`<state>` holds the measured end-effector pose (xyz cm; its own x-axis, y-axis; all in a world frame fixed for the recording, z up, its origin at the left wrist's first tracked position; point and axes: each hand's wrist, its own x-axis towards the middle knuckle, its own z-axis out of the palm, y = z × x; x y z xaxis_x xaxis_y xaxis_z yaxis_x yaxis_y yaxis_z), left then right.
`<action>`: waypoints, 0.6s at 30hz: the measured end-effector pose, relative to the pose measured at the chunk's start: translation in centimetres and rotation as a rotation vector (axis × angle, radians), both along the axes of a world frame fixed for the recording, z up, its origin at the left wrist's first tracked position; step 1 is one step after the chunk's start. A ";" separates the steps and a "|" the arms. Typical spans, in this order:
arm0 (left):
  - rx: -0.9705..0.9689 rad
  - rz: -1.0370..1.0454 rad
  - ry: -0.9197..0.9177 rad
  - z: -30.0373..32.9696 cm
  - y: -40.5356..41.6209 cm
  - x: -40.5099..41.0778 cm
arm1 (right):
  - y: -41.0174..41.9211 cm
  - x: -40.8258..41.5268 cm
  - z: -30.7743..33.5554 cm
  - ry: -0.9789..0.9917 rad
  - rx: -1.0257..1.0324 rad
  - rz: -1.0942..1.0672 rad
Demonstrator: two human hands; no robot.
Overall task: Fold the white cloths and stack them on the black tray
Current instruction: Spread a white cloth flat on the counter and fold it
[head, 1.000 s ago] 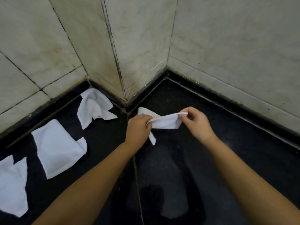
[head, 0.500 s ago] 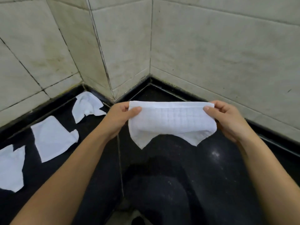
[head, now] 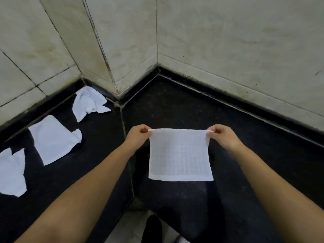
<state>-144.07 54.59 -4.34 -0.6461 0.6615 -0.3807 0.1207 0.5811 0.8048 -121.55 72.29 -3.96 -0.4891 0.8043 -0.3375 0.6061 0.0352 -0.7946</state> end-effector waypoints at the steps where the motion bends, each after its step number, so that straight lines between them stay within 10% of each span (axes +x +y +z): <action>1: -0.035 -0.021 0.021 -0.7 -0.6 0.1 | -0.6 0.3 -0.4 -0.033 0.012 0.019; 18: -0.129 -0.424 0.591 -7.6 -9.6 7.2 | -7.1 7.2 -4.8 -0.565 0.418 0.558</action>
<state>-136.83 44.96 -11.98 -0.4667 0.8733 -0.1398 0.7480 0.4741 0.4646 -114.31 65.19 -8.77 -0.6952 0.6105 -0.3795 0.7112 0.6612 -0.2390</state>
